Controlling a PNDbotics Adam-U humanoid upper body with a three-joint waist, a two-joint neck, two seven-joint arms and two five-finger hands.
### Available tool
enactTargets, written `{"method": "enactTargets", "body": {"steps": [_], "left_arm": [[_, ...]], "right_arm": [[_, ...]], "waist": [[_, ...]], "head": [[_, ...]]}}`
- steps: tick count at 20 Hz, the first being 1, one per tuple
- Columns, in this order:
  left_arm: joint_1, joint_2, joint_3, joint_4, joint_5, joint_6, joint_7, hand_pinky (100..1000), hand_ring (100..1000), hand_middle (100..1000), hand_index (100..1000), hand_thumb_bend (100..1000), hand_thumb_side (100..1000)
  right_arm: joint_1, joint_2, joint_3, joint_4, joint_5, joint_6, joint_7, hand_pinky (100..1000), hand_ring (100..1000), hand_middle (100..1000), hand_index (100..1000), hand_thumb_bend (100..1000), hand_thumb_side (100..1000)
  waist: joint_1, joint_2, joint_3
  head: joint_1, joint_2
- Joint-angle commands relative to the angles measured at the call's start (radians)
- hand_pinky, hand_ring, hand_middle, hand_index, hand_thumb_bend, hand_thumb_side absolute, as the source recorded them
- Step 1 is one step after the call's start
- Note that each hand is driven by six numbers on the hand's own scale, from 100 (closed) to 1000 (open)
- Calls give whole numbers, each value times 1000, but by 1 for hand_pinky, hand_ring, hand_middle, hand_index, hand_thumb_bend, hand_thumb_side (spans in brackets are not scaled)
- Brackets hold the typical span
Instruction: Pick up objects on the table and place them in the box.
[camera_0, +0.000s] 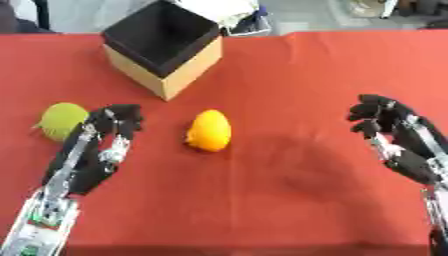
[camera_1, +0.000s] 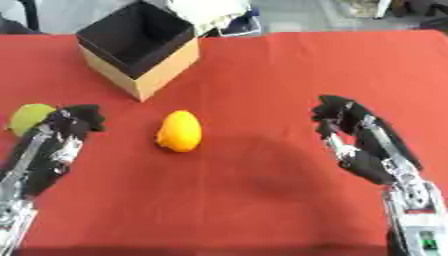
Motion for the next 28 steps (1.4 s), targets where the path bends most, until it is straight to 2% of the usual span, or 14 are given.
{"method": "enactTargets", "body": {"steps": [1,7,8,9,11,13,14,15,21,25,28], "left_arm": [[-36,80,39,-34,-55,7,-1,726,656,660,832,100,665],[-108,222,74,-11,-236,12,-95,749,698,727,885,100,559],[-124,250,73,3,-274,8,-121,750,701,730,887,100,556],[-140,277,69,19,-309,2,-149,760,720,752,903,100,493],[-175,328,56,53,-377,-15,-204,773,745,782,920,100,463],[-215,374,38,94,-449,-36,-263,783,763,807,933,161,403],[-235,390,31,116,-483,-46,-287,785,768,815,938,274,454],[-254,402,24,142,-513,-55,-309,787,773,823,941,324,457],[-371,403,5,374,-665,-83,-379,787,785,842,951,458,474],[-430,367,8,529,-770,-88,-377,783,786,845,951,509,492],[-454,347,11,606,-828,-97,-362,780,786,845,949,529,485]], "right_arm": [[-4,-18,-5,-15,7,1,0,644,733,711,872,100,470],[0,-21,-5,-14,10,2,1,643,733,711,872,100,470],[0,-21,-5,-13,10,3,1,643,733,711,872,100,470],[1,-22,-6,-13,11,3,1,643,733,711,872,100,470],[2,-23,-5,-13,12,4,2,643,733,711,872,100,470],[4,-24,-4,-12,13,4,4,643,733,711,872,100,466],[4,-25,-4,-12,13,4,4,643,733,711,872,100,470],[5,-25,-3,-12,13,5,5,643,733,711,872,100,470],[9,-26,-3,-11,13,4,7,643,733,711,872,100,470],[12,-25,-2,-10,12,2,8,644,734,711,872,100,470],[13,-25,-2,-10,12,1,8,643,734,711,872,100,470]], "waist": [[1,-16,1],[10,-19,-2],[11,-19,-4],[13,-20,-6],[17,-21,-9],[20,-22,-11],[22,-23,-12],[23,-23,-13],[24,-28,-17],[21,-30,-19],[20,-30,-20]], "head": [[-5,-1],[-10,0],[-11,0],[-12,0],[-13,3],[-14,4],[-15,5],[-16,5],[-19,6],[-19,6],[-15,6]]}}
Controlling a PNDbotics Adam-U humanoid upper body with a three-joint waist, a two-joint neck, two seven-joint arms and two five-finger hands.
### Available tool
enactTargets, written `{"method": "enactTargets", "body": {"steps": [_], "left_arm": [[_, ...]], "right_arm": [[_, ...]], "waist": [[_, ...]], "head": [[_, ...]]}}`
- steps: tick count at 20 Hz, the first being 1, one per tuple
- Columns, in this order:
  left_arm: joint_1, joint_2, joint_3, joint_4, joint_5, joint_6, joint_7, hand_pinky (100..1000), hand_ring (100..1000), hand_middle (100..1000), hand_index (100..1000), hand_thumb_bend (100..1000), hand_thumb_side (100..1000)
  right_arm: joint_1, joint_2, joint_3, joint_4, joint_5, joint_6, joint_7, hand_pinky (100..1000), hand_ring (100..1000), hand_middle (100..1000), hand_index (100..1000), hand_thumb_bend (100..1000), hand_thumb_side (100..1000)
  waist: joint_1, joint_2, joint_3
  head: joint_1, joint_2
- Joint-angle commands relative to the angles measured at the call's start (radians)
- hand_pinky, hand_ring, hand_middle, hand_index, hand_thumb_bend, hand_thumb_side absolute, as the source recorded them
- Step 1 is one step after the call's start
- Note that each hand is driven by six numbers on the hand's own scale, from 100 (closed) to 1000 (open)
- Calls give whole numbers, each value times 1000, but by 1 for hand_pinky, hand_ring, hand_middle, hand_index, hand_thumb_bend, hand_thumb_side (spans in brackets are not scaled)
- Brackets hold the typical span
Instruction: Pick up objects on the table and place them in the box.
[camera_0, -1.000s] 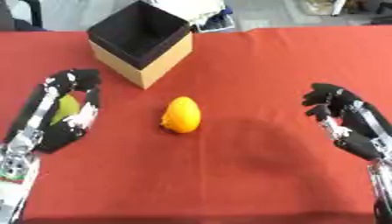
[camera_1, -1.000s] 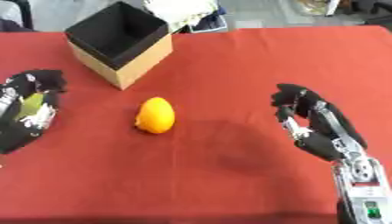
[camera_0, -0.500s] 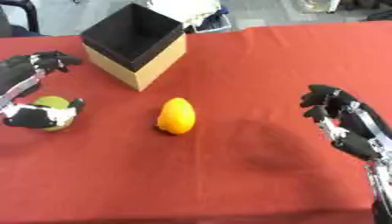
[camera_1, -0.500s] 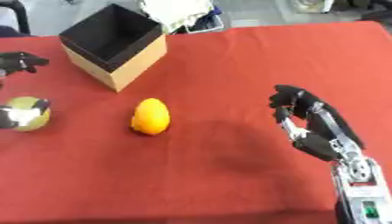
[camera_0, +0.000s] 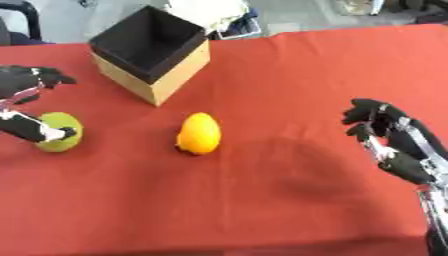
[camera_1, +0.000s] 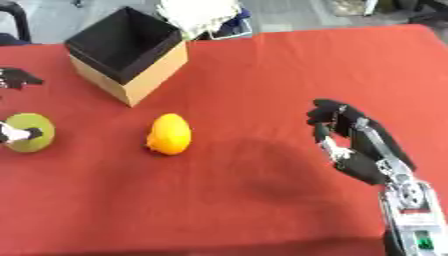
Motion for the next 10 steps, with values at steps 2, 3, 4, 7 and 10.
{"method": "enactTargets", "body": {"steps": [2,3,4,7,10], "left_arm": [[-39,-4,15,89,-79,-9,16,780,786,845,949,532,482],[-41,-8,17,105,-92,-12,20,779,785,844,948,532,483],[-42,-12,19,117,-101,-14,24,778,784,843,947,528,481],[-42,-18,25,139,-116,-15,37,775,782,840,944,519,475],[-42,-23,29,151,-122,-11,53,773,779,837,941,507,461]], "right_arm": [[-4,-16,-2,-13,4,-3,1,644,734,711,872,100,470],[-4,-16,-2,-13,4,-3,1,644,734,711,872,100,470],[-4,-16,-2,-12,4,-4,1,644,734,711,873,100,470],[-4,-16,-3,-12,5,-4,1,643,734,712,873,100,470],[-5,-17,-2,-12,6,-4,2,643,734,712,873,100,470]], "waist": [[-1,-16,-1],[-1,-15,-1],[-1,-15,-1],[0,-14,0],[0,-12,2]], "head": [[8,5],[16,5],[27,5],[71,5],[124,5]]}}
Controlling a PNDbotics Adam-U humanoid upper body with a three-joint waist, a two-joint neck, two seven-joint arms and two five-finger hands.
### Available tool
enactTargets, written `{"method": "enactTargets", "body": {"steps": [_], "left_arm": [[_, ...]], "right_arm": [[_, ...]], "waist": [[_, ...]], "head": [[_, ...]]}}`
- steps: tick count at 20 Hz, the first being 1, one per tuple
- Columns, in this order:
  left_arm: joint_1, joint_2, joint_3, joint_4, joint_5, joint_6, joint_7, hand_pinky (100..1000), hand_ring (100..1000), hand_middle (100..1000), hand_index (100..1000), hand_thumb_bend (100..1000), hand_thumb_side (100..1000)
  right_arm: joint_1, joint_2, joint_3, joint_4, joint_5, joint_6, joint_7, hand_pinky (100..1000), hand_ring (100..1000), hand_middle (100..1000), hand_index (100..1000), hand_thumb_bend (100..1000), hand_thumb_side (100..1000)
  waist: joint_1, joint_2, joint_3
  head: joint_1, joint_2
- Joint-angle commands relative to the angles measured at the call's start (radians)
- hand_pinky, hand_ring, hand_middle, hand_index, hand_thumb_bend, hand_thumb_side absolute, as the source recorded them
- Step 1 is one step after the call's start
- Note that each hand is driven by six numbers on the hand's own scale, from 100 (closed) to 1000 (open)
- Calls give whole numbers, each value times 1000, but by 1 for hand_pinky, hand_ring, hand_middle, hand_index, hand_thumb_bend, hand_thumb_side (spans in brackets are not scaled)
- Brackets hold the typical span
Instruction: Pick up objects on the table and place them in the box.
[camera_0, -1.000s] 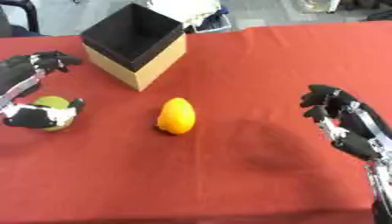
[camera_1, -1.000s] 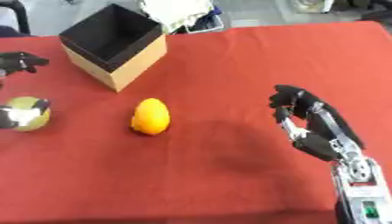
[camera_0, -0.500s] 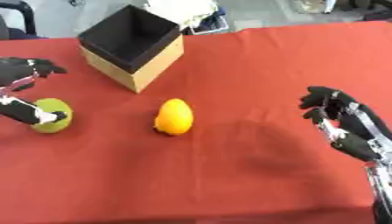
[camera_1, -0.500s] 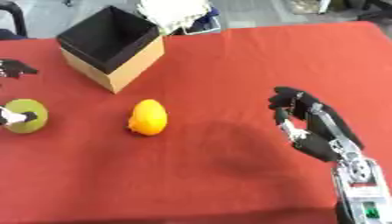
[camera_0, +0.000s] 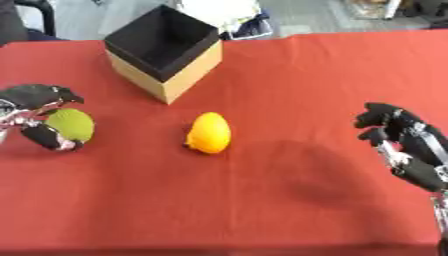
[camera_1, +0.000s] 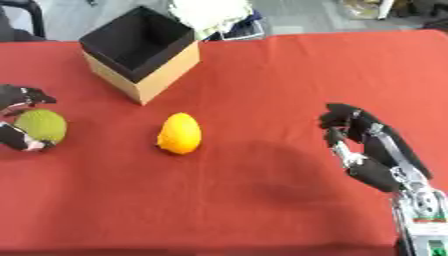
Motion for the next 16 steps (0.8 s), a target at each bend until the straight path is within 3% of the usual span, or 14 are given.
{"method": "enactTargets", "body": {"steps": [1,7,10,16], "left_arm": [[-23,17,18,4,-12,3,18,773,779,836,941,505,460],[-24,13,19,13,-23,5,19,764,760,806,920,485,375],[-24,11,17,15,-33,5,19,718,681,716,846,471,243],[-28,9,22,0,-58,11,74,618,513,501,646,417,218]], "right_arm": [[-5,-17,-2,-13,6,-3,0,643,734,712,873,100,470],[-5,-17,-2,-12,6,-5,0,644,734,712,873,100,470],[-4,-17,-2,-11,7,-6,1,644,734,712,873,100,470],[-4,-18,-2,-10,6,-7,1,644,734,712,873,100,470]], "waist": [[1,-12,2],[-2,-12,2],[-4,-12,2],[-5,-13,2]], "head": [[47,5],[53,5],[50,5],[47,5]]}}
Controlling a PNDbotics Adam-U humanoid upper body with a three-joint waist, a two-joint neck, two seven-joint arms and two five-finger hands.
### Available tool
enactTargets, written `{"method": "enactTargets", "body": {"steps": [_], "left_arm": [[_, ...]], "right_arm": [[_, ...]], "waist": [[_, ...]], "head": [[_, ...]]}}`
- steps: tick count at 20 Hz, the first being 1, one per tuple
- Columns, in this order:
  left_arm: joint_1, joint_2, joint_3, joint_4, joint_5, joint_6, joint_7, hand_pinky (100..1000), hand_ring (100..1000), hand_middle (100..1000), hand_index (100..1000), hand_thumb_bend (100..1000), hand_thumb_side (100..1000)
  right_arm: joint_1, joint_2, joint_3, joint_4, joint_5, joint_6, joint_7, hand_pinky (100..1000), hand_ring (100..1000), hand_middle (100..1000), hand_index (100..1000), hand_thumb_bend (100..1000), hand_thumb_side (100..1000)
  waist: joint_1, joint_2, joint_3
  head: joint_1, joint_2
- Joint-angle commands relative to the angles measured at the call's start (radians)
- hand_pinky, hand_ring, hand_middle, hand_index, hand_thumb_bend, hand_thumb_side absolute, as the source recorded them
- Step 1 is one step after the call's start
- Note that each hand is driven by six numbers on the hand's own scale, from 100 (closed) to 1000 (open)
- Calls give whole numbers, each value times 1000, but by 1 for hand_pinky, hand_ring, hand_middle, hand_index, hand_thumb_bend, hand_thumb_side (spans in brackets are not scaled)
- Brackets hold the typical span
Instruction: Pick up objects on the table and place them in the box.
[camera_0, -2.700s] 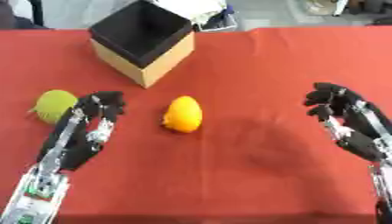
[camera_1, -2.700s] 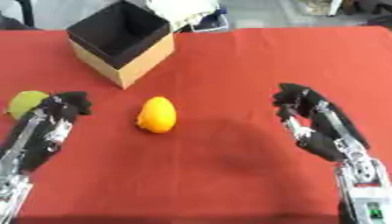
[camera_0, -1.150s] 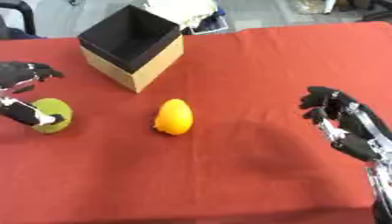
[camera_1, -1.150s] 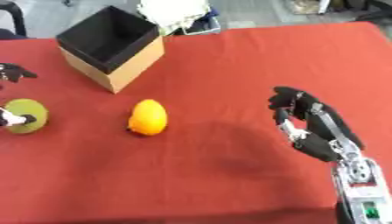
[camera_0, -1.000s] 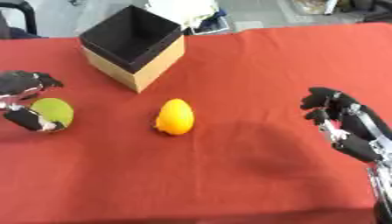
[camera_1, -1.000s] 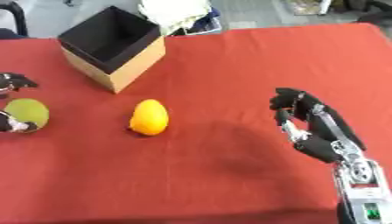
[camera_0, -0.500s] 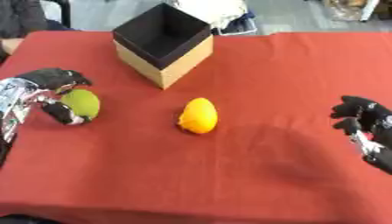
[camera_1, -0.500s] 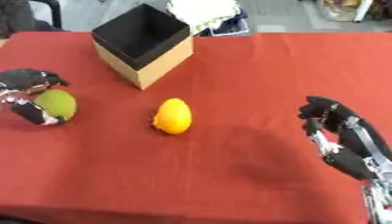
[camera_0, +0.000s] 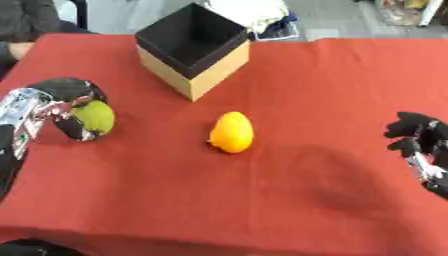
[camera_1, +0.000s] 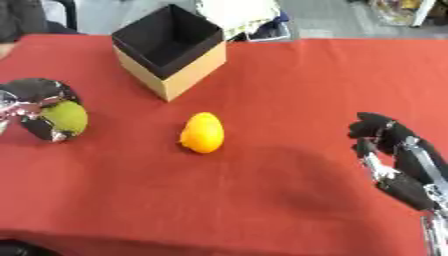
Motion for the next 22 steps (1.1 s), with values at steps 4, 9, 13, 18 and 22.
{"method": "enactTargets", "body": {"steps": [4,9,13,18,22], "left_arm": [[-42,26,26,-69,10,-5,54,596,478,455,588,345,189],[-137,43,36,-207,89,1,65,614,491,463,595,326,130],[-237,-2,42,-235,111,31,111,622,503,470,612,278,100],[-339,-107,28,-84,57,93,232,640,550,525,678,263,100],[-364,-144,29,9,4,102,311,640,550,525,678,263,100]], "right_arm": [[-4,-19,-2,-10,3,-5,0,644,734,712,872,100,470],[0,-17,0,-8,3,-5,2,644,734,712,872,100,470],[1,-15,3,-6,2,-6,6,644,734,712,872,100,470],[2,-13,9,-5,-2,-8,13,644,734,712,872,100,470],[2,-12,9,-4,-3,-9,14,644,734,712,872,100,470]], "waist": [[0,-14,1],[-1,-18,-1],[-2,-20,-6],[-5,-20,-29],[-6,-19,-35]], "head": [[-3,5],[0,5],[6,5],[16,5],[18,5]]}}
